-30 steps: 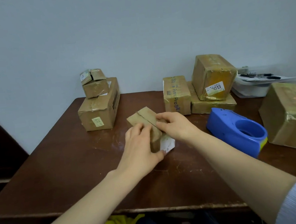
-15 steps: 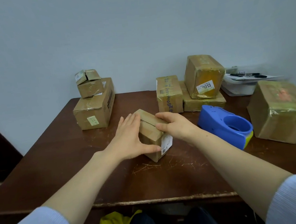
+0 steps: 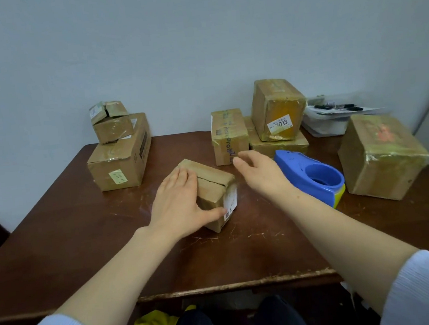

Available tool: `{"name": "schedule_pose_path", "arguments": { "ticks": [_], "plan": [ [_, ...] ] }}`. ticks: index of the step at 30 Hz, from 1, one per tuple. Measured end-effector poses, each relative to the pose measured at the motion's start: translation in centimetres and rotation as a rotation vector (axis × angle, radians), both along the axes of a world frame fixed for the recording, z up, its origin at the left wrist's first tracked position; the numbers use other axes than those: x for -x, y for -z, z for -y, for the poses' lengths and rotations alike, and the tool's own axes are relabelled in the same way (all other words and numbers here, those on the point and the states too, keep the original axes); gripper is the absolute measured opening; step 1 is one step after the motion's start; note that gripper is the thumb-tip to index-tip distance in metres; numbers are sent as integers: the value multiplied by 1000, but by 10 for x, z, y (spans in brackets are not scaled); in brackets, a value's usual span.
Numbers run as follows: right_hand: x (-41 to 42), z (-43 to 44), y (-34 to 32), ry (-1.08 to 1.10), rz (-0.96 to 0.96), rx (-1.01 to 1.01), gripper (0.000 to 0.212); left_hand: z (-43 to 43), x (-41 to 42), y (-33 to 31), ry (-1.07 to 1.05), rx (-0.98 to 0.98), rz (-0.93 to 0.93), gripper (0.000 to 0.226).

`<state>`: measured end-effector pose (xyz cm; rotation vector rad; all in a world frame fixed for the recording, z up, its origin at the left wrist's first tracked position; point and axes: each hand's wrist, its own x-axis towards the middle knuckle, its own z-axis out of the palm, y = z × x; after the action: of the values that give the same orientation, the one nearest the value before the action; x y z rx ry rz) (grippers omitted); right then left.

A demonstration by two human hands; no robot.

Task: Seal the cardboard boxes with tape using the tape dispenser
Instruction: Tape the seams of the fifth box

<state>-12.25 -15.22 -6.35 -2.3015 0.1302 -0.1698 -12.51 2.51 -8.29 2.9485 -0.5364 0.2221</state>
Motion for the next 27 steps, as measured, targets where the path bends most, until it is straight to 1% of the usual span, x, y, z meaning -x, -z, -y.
{"name": "schedule_pose_path", "arguments": {
  "ticks": [2,5,6,8,9,10,13,14,16,17,18,20,21,22,24,25,26,27],
  "plan": [
    [5,24,0,152,7,181,53,6,4,0,-17,43,-25,120],
    [20,56,4,309,-121,495,74,11,7,-6,-49,186,-112,125],
    [25,64,7,336,-168,562,81,11,7,-8,-56,231,-129,126],
    [28,76,17,362,-254,609,89,10,8,-9,-44,249,-128,127],
    [29,78,22,359,-289,626,88,11,8,-7,-21,222,-110,127],
    [29,79,27,343,-313,655,82,11,8,-4,8,183,-89,126],
    [27,81,27,290,-299,714,46,15,8,3,33,60,-28,110],
    [27,82,24,279,-286,696,41,16,7,3,26,31,-16,105],
    [28,85,18,267,-265,638,39,16,6,2,20,26,-29,102],
    [29,88,14,264,-241,609,39,16,5,1,19,64,-47,100],
    [30,91,9,264,-208,574,39,15,5,-2,15,149,-62,94],
    [31,96,-1,271,-135,450,39,13,4,-11,-32,390,-80,77],
    [32,98,-8,269,-105,340,37,13,2,-16,-55,489,-65,69],
    [34,100,-14,249,-69,188,33,13,1,-21,-69,540,-24,63],
    [40,104,-23,143,-27,-199,23,17,-4,-33,-72,599,45,52],
    [45,105,-26,64,-28,-362,23,21,-5,-40,-68,672,32,46],
    [48,106,-26,-16,-37,-466,29,28,-4,-48,-72,783,-21,37],
    [51,107,-25,-88,-43,-523,35,34,-4,-55,-85,924,-104,28]
  ]
}}
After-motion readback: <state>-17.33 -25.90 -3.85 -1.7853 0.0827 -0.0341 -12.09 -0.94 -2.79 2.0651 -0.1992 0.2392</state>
